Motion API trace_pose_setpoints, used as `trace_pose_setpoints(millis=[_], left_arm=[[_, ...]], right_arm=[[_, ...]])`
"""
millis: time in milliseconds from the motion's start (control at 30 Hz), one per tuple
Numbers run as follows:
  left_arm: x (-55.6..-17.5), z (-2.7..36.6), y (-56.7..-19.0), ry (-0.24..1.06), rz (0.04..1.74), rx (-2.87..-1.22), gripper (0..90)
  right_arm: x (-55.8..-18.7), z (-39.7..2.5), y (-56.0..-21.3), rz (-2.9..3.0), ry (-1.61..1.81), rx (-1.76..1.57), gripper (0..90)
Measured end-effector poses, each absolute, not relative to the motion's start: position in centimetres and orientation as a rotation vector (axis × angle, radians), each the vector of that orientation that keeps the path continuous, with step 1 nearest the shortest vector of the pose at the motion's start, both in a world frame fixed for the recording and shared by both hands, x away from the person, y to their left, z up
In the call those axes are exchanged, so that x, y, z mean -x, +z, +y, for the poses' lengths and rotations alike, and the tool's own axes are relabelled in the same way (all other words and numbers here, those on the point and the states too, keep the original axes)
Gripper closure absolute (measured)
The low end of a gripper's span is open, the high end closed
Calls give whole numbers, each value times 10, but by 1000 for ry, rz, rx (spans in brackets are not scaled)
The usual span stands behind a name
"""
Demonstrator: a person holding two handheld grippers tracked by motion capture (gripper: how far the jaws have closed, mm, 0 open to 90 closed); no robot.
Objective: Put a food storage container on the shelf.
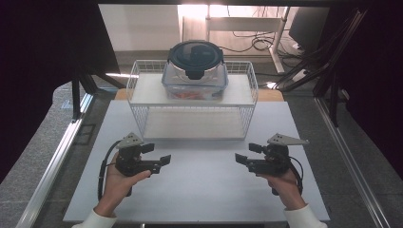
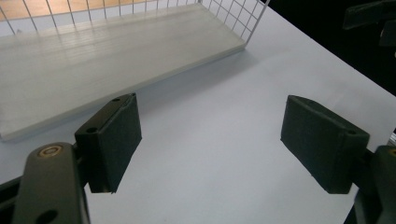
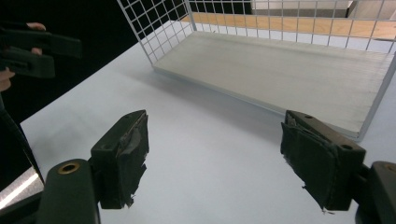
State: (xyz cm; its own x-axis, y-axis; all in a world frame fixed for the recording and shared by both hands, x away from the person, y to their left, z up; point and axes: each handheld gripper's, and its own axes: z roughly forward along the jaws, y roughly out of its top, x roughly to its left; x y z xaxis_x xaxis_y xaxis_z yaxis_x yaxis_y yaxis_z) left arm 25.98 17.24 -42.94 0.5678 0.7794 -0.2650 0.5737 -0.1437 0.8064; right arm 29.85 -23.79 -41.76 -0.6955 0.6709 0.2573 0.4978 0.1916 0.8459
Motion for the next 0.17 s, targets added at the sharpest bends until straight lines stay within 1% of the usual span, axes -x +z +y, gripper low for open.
trace_pose_setpoints(millis=[167], left_arm=[[-260,175,-427,258,1102,-1822,190]], right_arm=[[-295,-242,-413,2270,1551,-1112,231]])
